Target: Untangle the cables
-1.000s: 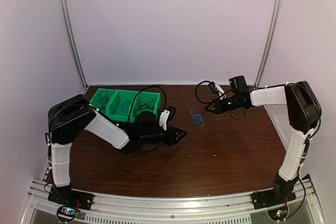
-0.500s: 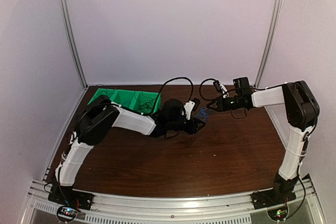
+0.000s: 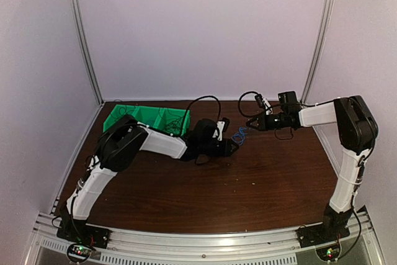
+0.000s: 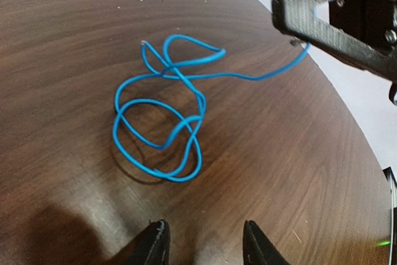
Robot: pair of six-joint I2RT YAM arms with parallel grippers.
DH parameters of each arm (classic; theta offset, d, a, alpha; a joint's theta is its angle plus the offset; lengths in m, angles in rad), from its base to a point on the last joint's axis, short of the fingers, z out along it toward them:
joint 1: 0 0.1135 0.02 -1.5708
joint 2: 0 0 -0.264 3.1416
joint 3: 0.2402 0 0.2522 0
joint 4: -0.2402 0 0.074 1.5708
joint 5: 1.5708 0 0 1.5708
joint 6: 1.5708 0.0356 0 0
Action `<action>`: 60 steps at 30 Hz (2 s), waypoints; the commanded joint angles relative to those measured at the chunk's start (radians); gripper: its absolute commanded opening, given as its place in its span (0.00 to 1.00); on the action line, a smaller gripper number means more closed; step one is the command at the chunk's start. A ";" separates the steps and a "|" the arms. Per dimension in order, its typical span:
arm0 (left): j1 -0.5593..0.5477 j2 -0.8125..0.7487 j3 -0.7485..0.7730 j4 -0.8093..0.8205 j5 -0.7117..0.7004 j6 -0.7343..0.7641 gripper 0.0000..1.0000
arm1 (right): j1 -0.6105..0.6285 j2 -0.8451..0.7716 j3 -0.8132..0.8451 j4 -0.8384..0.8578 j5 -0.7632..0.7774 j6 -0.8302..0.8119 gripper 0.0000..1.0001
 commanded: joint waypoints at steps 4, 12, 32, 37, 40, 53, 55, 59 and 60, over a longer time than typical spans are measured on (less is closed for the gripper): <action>0.047 0.112 0.091 0.038 0.005 -0.063 0.42 | -0.019 0.031 -0.010 0.041 -0.021 0.024 0.00; 0.072 0.202 0.212 0.067 0.096 -0.125 0.26 | -0.023 0.035 -0.012 0.043 -0.030 0.023 0.00; 0.175 -0.255 -0.369 0.327 0.188 -0.059 0.00 | -0.341 -0.170 0.007 0.032 -0.096 0.040 0.00; 0.177 -0.397 -0.474 0.249 0.111 0.008 0.00 | -0.397 -0.215 -0.017 0.018 -0.032 0.022 0.00; 0.177 -0.487 -0.515 0.221 0.086 0.049 0.00 | -0.410 -0.234 -0.046 0.019 0.003 0.013 0.00; 0.191 -0.834 -0.597 0.008 -0.127 0.251 0.00 | -0.425 -0.231 -0.076 -0.024 0.175 -0.034 0.00; 0.206 -0.877 -0.595 -0.032 -0.123 0.265 0.00 | -0.425 -0.217 -0.076 -0.031 0.169 -0.032 0.00; 0.219 -0.930 -0.585 -0.111 -0.123 0.305 0.00 | -0.424 -0.207 -0.079 -0.033 0.137 -0.041 0.00; 0.220 -0.936 -0.579 -0.136 -0.116 0.318 0.00 | -0.424 -0.209 -0.079 -0.034 0.132 -0.044 0.00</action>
